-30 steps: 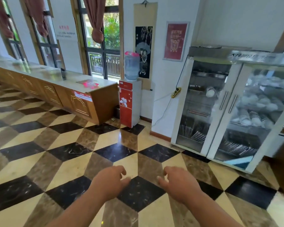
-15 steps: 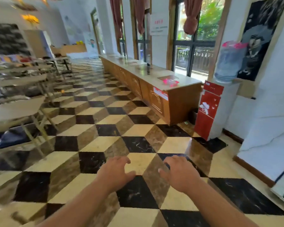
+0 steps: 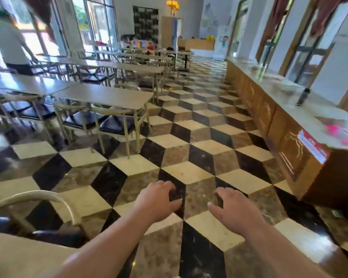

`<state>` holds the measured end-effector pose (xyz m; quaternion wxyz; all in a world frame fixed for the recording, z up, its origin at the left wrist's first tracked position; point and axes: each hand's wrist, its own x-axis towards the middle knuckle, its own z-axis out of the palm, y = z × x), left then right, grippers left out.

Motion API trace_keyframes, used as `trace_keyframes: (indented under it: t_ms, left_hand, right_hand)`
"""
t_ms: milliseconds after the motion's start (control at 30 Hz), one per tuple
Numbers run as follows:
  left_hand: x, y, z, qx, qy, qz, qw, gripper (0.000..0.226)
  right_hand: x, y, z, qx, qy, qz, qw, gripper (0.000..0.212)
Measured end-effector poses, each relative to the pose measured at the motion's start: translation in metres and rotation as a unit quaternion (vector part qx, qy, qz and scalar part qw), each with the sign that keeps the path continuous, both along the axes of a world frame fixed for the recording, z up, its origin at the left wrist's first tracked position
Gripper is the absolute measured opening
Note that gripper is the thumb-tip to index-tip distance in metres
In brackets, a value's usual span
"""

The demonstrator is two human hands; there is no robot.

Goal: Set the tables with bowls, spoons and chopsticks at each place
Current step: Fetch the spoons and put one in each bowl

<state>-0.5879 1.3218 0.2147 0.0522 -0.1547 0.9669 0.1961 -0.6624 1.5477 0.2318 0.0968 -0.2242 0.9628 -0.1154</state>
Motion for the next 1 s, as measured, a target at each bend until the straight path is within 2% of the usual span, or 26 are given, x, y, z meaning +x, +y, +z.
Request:
trace_keyframes:
  t_ms: [133,333,600,767,867,1000]
  left_hand:
    - [-0.054,-0.074,0.014,0.004,-0.005,0.053,0.999,0.063]
    - [-0.127,-0.181,0.037,0.004,0.011,0.118,0.993,0.067]
    - [-0.174,-0.295,0.021,-0.022,0.008,0.271,0.962,0.070]
    - [-0.179,-0.346,-0.015,-0.019,-0.021,0.407,0.913,0.073]
    - [-0.173,-0.358,-0.050,0.005,-0.056,0.475,0.878,0.071]
    - [-0.149,-0.356,-0.097,0.060,-0.106,0.547,0.828,0.070]
  right_hand:
    - [-0.071,-0.071,0.014,0.014,0.002,0.036,0.999,0.064]
    - [-0.174,-0.196,0.035,-0.021,0.026,0.110,0.993,0.064]
    - [-0.295,-0.359,0.014,-0.042,0.015,0.271,0.962,0.063]
    - [-0.346,-0.474,-0.021,-0.031,-0.015,0.402,0.915,0.064]
    - [-0.356,-0.533,-0.052,0.027,-0.013,0.495,0.868,0.070]
    - [-0.335,-0.593,-0.091,0.093,-0.040,0.579,0.809,0.063]
